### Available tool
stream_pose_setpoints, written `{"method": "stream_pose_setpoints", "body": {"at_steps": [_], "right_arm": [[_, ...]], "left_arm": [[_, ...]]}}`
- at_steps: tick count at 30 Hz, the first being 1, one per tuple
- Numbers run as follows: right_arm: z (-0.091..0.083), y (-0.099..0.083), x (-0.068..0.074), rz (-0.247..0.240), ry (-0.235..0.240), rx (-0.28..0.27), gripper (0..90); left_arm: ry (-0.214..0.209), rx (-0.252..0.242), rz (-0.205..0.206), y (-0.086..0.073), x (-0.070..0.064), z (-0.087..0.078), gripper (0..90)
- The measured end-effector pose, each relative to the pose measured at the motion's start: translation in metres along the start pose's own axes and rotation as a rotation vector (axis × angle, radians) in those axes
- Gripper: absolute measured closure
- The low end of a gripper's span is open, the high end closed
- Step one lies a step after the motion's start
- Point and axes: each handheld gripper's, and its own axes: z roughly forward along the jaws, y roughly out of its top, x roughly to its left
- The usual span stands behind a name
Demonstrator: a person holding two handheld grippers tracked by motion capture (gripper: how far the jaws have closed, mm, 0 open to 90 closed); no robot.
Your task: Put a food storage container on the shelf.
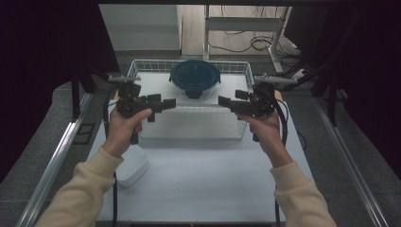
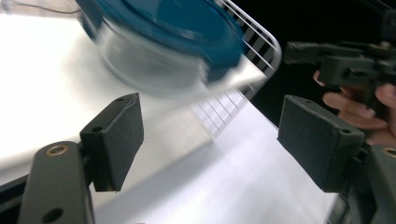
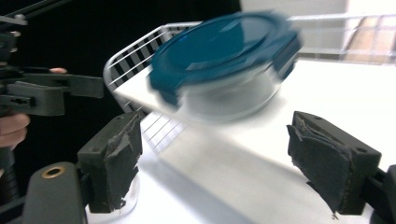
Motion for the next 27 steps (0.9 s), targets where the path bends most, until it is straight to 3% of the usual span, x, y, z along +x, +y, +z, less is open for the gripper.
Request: {"method": "stream_pose_setpoints", "body": {"at_steps": [3,6,9,14,17,19,21,27], "right_arm": [[-0.012,-0.020,0.009,-0.026,0.034,0.003,19.4],[-0.021,-0.044,0.017,-0.056,0.053,0.040,19.5],[-0.028,-0.068,0.024,-0.079,0.046,0.065,19.5],[-0.040,-0.105,0.032,-0.129,0.004,0.063,22.7],[-0.042,-0.126,0.030,-0.132,-0.008,0.087,23.2],[-0.041,-0.139,0.027,-0.130,-0.016,0.131,23.3],[-0.042,-0.151,0.028,-0.145,-0.036,0.153,23.6],[-0.041,-0.182,0.024,-0.140,-0.032,0.212,25.2]], "left_arm": [[-0.019,0.015,0.043,-0.031,-0.011,-0.008,23.4],[-0.017,0.046,0.083,-0.053,-0.016,-0.009,23.9],[-0.029,0.090,0.106,-0.078,-0.020,-0.007,24.7],[0.009,0.139,0.146,-0.114,-0.026,0.001,25.1],[-0.003,0.187,0.146,-0.130,-0.024,0.011,25.1],[-0.001,0.184,0.136,-0.140,-0.022,0.014,25.2],[0.022,0.228,0.145,-0.151,-0.019,0.018,25.9],[0.077,0.238,0.144,-0.168,-0.015,0.017,26.2]]}}
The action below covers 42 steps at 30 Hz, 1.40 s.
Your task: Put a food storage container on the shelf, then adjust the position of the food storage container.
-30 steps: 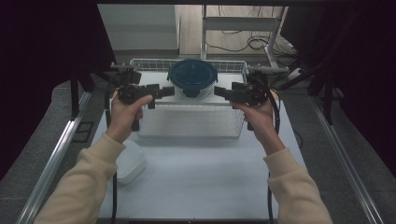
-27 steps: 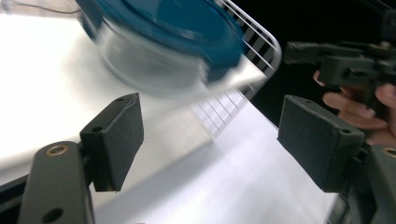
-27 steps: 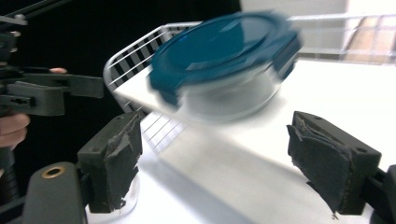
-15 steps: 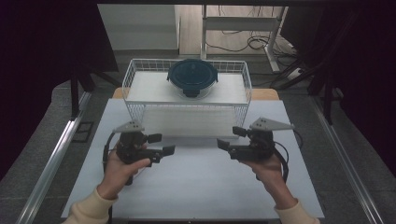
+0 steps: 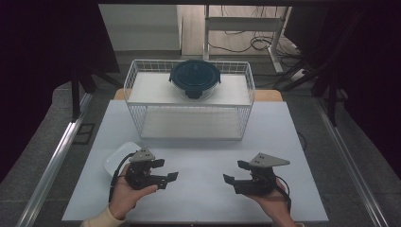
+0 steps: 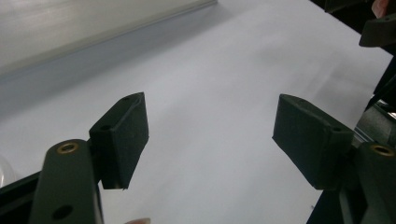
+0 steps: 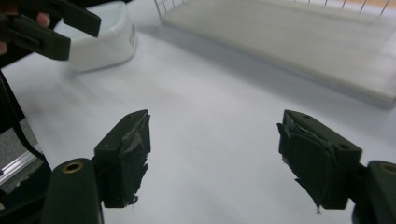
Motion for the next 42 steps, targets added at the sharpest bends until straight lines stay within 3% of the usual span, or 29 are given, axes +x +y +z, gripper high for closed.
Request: {"method": "stream_pose_setpoints", "body": {"at_steps": [5,9,20,25,29,32,37,42], "right_arm": [[0.005,-0.008,0.000,-0.008,0.016,0.022,27.0],[0.005,-0.009,0.000,-0.008,0.015,0.024,27.0],[0.004,-0.009,-0.002,-0.011,0.011,0.030,26.5],[0.002,-0.012,-0.004,-0.002,0.006,0.039,26.5],[-0.001,-0.013,-0.007,0.019,-0.004,0.033,26.5],[-0.002,-0.013,-0.009,0.028,-0.009,0.027,26.4],[-0.002,-0.014,-0.009,0.034,-0.008,0.037,26.3],[-0.002,-0.014,-0.012,0.078,0.022,0.035,26.2]], "left_arm": [[0.034,0.017,0.016,-0.005,-0.001,0.002,26.2],[0.071,-0.014,0.031,-0.006,-0.002,-0.002,27.1],[0.068,-0.024,0.006,-0.009,0.001,-0.014,26.7],[0.066,-0.037,0.002,-0.004,0.003,-0.027,26.3],[0.078,-0.064,-0.012,0.005,0.013,-0.049,26.0],[0.119,-0.079,-0.018,0.012,0.024,-0.069,25.9],[0.205,-0.098,-0.056,0.018,0.053,-0.100,26.2],[0.272,-0.100,-0.120,0.014,0.088,-0.115,30.8]]}}
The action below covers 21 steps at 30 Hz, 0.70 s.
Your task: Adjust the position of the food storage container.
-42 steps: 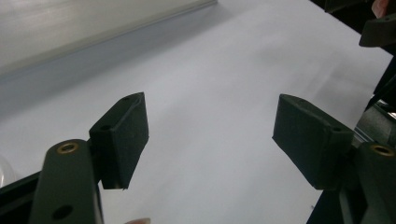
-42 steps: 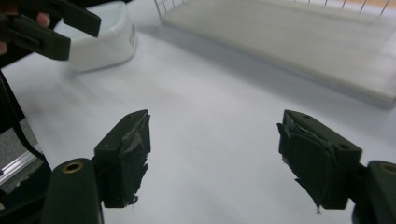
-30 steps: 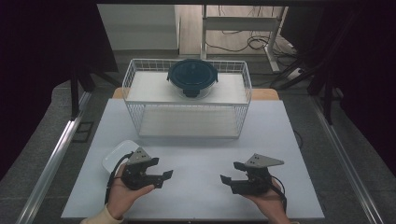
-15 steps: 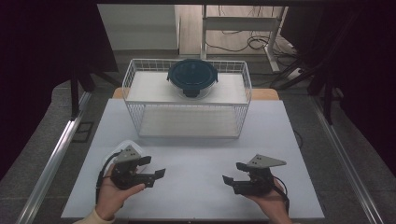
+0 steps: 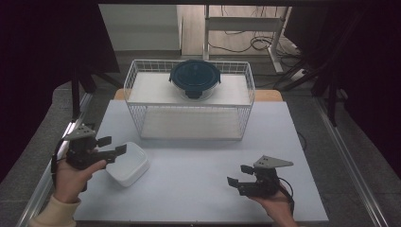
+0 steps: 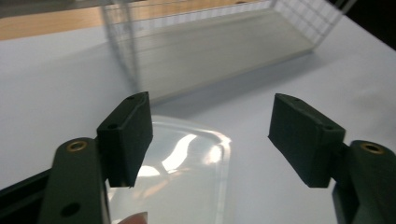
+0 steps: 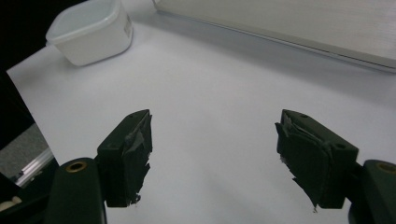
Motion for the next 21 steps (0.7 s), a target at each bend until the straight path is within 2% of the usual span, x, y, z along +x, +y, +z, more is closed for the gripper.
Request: {"method": "stream_pose_setpoints", "body": {"at_steps": [4,7,10,13,15,19,21], "right_arm": [[-0.001,0.000,-0.001,0.018,0.007,-0.003,26.2],[-0.001,0.000,-0.003,0.072,0.056,-0.010,26.2],[0.000,-0.001,-0.005,0.090,0.070,-0.012,26.2],[0.000,-0.001,-0.006,0.094,0.072,-0.007,26.2],[0.001,-0.002,-0.006,0.092,0.071,-0.001,26.2],[0.003,-0.003,-0.007,0.094,0.069,0.008,26.2],[0.003,-0.003,-0.007,0.091,0.064,0.011,26.2]], "left_arm": [[0.053,0.043,-0.029,-0.007,0.026,0.006,35.9],[0.099,0.084,-0.044,-0.014,0.042,0.014,39.6],[0.106,0.119,-0.064,-0.021,0.057,0.022,45.2],[0.122,0.153,-0.073,-0.027,0.068,0.029,56.2],[0.161,0.199,-0.043,-0.029,0.072,0.035,66.1],[0.128,0.270,-0.050,-0.035,0.080,0.045,81.2],[0.115,0.293,-0.050,-0.038,0.083,0.049,84.7]]}}
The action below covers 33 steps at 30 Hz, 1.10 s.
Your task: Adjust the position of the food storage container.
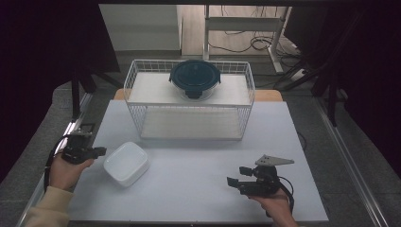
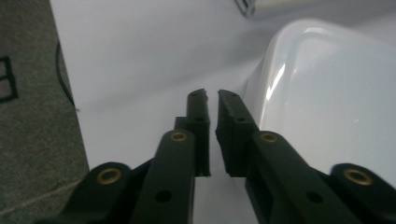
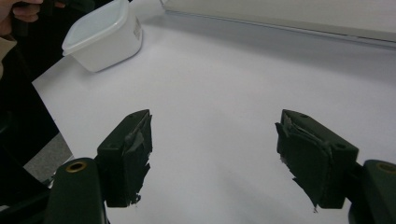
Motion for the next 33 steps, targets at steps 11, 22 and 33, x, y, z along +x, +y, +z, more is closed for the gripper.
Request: {"method": "stream_pose_setpoints", "body": {"at_steps": [11,22,33], "right_arm": [[0.001,0.000,0.000,-0.009,-0.014,-0.001,26.2],[0.000,0.001,0.002,-0.021,-0.024,-0.006,26.2],[0.000,0.001,0.003,-0.016,-0.024,0.000,26.2]], "left_arm": [[-0.102,0.055,0.025,-0.005,-0.003,0.011,89.9],[-0.170,0.089,0.053,-0.011,-0.031,0.012,89.8],[-0.255,0.116,0.080,-0.014,-0.068,0.018,89.5]]}}
